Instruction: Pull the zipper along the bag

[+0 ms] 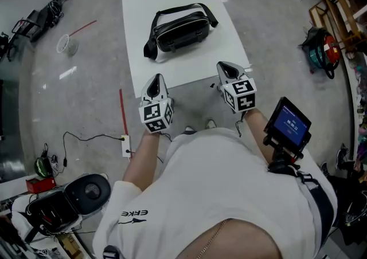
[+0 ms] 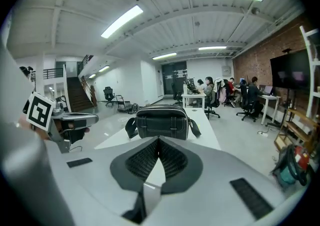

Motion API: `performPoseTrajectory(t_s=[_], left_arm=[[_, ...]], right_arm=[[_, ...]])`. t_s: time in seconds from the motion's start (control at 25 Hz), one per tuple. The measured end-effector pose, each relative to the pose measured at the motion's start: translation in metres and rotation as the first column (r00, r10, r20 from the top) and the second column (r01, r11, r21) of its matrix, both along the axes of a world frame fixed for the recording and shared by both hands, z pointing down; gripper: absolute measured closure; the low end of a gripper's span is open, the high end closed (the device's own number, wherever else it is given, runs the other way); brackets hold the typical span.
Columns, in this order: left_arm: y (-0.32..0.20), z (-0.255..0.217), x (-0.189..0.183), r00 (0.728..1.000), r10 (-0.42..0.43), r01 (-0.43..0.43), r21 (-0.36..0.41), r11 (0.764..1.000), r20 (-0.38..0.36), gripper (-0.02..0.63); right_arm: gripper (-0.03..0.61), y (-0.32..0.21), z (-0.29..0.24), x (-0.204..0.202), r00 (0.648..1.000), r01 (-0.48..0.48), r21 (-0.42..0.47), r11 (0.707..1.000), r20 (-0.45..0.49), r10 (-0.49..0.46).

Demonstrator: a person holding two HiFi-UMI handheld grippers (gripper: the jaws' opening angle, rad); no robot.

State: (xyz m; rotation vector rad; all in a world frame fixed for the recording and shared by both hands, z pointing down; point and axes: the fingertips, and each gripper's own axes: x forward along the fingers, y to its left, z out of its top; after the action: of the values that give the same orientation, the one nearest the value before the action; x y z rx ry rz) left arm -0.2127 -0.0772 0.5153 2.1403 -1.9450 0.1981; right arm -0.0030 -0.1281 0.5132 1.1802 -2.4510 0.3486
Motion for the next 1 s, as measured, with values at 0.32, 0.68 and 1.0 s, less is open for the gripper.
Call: performPoseTrajectory(t_s=[0.32,0.68,1.0], left_arm=[[-0.007,-0.006,0.006,0.999,0.038,-0.038,-0.002,0.999,-0.009,0.611],[-0.010,-0.002,0.016,0.998,0.064,-0.064,-0.010,0.998,-0.024,0.611],[-0.010,-0.002,0.017,0.998,0.057,-0.057,-0.004,0.998,-0.037,0.611]], right_arm=[[0.575,0.004,-0.005,-0.005,1.000,-0.002,-0.007,1.000,-0.005,0.002],[0.574,0.004,-0.003,-0.001,1.000,-0.013,-0.014,1.000,-0.003,0.013],[0.575,0.004,-0.003,-0.003,1.000,-0.010,-0.016,1.000,0.004,0.010]])
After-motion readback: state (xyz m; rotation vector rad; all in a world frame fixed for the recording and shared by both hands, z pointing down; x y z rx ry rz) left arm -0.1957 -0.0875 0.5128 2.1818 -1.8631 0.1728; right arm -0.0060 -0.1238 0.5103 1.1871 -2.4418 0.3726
